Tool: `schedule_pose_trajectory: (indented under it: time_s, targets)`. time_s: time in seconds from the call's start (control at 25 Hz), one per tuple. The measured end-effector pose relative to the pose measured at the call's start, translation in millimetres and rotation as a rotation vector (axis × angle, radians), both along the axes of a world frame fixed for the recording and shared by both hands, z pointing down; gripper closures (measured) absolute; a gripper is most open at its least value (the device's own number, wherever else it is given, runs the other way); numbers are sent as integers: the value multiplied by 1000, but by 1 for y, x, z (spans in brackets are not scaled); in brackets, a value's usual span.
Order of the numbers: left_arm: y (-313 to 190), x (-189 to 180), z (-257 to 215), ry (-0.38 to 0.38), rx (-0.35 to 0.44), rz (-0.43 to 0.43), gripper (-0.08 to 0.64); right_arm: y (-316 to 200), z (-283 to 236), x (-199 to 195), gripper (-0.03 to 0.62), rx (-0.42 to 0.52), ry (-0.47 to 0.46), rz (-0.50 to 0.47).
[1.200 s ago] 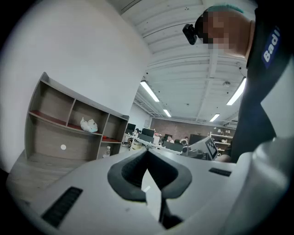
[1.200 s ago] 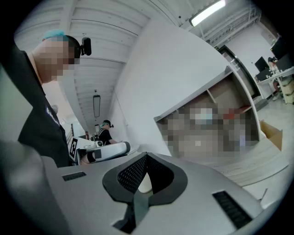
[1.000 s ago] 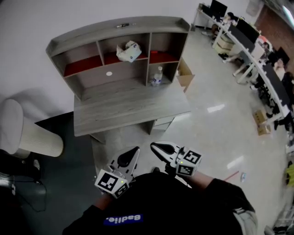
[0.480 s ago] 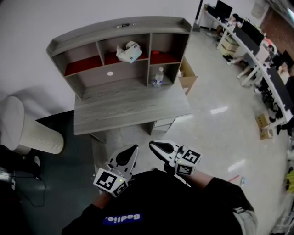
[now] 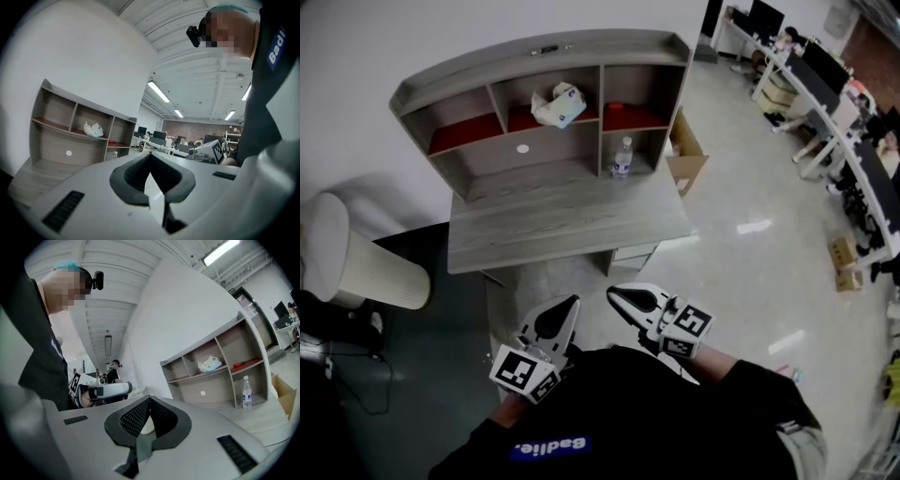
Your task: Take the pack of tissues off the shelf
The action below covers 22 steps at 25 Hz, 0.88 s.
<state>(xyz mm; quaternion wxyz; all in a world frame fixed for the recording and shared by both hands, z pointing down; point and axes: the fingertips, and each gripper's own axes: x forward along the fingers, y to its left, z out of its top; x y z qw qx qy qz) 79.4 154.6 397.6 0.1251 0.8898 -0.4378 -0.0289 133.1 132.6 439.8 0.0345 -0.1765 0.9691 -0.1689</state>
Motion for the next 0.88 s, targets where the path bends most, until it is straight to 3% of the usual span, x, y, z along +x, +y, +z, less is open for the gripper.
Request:
schedule_pose_trajectory:
  time_s: [0.4, 0.88]
  targets:
    - [-66, -20, 3, 41, 6, 55, 558, -70, 0, -18, 563, 56, 69, 44]
    - [-165, -100, -1, 88, 6, 144, 558, -158, -6, -100, 563, 52, 125, 121]
